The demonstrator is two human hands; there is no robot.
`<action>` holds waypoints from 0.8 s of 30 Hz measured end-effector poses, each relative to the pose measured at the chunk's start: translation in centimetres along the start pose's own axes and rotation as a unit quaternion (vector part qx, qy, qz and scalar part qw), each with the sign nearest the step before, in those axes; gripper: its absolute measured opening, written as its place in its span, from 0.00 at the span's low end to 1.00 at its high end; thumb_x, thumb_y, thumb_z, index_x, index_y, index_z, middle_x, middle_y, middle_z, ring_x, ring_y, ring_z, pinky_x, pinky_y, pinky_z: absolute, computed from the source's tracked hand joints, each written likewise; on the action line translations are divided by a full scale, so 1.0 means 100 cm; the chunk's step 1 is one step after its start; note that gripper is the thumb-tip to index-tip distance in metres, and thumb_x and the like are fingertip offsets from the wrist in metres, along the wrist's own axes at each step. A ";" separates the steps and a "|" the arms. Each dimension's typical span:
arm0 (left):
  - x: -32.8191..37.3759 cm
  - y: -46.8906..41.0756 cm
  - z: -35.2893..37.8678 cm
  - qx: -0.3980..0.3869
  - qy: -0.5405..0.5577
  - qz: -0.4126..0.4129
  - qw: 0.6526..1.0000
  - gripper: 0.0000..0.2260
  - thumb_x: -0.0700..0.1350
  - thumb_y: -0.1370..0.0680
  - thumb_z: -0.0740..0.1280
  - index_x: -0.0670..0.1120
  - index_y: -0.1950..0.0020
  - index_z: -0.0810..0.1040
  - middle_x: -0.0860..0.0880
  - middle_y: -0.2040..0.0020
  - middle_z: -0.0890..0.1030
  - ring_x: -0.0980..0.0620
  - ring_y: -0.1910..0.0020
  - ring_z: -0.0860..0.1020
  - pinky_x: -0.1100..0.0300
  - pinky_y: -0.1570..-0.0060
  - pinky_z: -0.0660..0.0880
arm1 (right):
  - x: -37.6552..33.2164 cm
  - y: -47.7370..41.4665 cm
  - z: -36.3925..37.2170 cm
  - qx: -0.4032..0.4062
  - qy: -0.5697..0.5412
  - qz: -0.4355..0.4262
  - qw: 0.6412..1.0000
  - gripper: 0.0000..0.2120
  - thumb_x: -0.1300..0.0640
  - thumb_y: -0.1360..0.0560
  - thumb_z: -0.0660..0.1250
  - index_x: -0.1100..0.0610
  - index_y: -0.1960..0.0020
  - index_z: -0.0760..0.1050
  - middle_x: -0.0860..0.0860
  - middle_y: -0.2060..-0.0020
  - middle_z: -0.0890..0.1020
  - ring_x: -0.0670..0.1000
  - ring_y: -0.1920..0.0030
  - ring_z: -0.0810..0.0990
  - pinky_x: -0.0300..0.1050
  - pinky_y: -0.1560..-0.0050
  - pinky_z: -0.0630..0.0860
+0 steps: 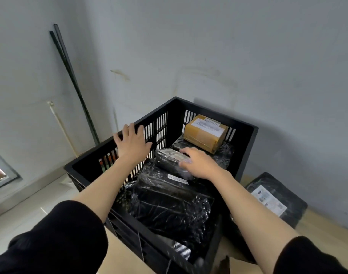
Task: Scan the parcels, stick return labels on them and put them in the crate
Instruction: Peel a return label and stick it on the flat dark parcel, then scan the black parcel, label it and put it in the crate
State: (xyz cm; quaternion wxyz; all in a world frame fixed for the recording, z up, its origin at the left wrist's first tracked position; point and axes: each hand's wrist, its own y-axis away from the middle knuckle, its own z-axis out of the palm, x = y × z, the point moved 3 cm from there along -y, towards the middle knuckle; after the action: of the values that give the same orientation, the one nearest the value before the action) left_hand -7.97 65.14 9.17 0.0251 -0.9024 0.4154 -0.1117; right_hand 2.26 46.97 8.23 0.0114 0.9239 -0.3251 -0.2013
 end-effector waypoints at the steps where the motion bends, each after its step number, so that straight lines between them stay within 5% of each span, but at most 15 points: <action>1: 0.017 0.008 -0.002 0.001 0.024 0.013 1.000 0.27 0.56 0.21 0.59 0.46 0.25 0.59 0.44 0.25 0.60 0.43 0.25 0.56 0.40 0.31 0.56 | 0.003 0.010 -0.009 0.035 0.008 -0.004 0.999 0.23 0.47 0.22 0.61 0.50 0.29 0.66 0.53 0.31 0.72 0.56 0.34 0.72 0.55 0.36 0.71; 6: 0.129 0.053 -0.023 -0.015 0.187 0.092 0.978 0.23 0.56 0.21 0.60 0.48 0.28 0.66 0.46 0.33 0.73 0.44 0.35 0.72 0.48 0.40 0.72 | 0.067 0.083 -0.058 0.228 -0.039 0.036 0.972 0.13 0.50 0.22 0.60 0.54 0.42 0.77 0.53 0.46 0.83 0.57 0.46 0.79 0.53 0.46 0.76; 11: 0.251 0.123 -0.022 -0.002 0.293 0.122 0.948 0.15 0.55 0.22 0.62 0.49 0.40 0.76 0.55 0.55 0.78 0.49 0.49 0.79 0.57 0.52 0.73 | 0.193 0.198 -0.048 0.270 -0.137 0.125 0.945 0.09 0.53 0.22 0.63 0.55 0.49 0.79 0.51 0.56 0.83 0.54 0.52 0.81 0.44 0.56 0.73; 14: 0.306 0.166 0.018 -0.020 0.326 0.107 0.939 0.13 0.53 0.23 0.65 0.48 0.44 0.79 0.53 0.56 0.80 0.50 0.50 0.79 0.61 0.54 0.69 | 0.256 0.247 -0.015 0.245 -0.170 0.179 0.937 0.08 0.54 0.23 0.65 0.56 0.50 0.79 0.53 0.54 0.84 0.55 0.50 0.81 0.44 0.52 0.73; 17: 0.317 0.198 0.085 -0.086 0.327 -0.004 0.941 0.16 0.51 0.23 0.66 0.43 0.40 0.77 0.45 0.43 0.80 0.44 0.42 0.76 0.57 0.45 0.71 | 0.293 0.265 0.018 0.184 -0.182 0.234 0.937 0.13 0.50 0.23 0.66 0.58 0.45 0.78 0.56 0.47 0.82 0.58 0.46 0.80 0.48 0.47 0.75; 20: 0.299 0.217 0.137 -0.120 0.268 -0.160 0.942 0.28 0.52 0.23 0.67 0.37 0.30 0.65 0.38 0.31 0.66 0.39 0.32 0.66 0.49 0.36 0.66 | 0.312 0.258 0.039 0.165 -0.207 0.250 0.931 0.18 0.49 0.24 0.66 0.58 0.38 0.74 0.57 0.40 0.78 0.58 0.41 0.77 0.48 0.43 0.73; 24: 0.281 0.205 0.169 -0.146 0.284 -0.311 0.895 0.41 0.54 0.27 0.71 0.37 0.26 0.53 0.35 0.27 0.57 0.36 0.29 0.59 0.46 0.33 0.62 | 0.331 0.226 0.049 0.214 -0.239 0.263 0.910 0.29 0.49 0.25 0.68 0.59 0.29 0.63 0.59 0.31 0.67 0.59 0.31 0.67 0.50 0.32 0.64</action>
State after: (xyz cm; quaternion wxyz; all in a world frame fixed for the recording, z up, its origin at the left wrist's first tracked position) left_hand -1.78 29.65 -5.04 -0.2617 -0.9090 0.1150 -0.3033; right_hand 10.41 9.65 -4.89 -0.2118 0.7100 -0.5843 -0.3312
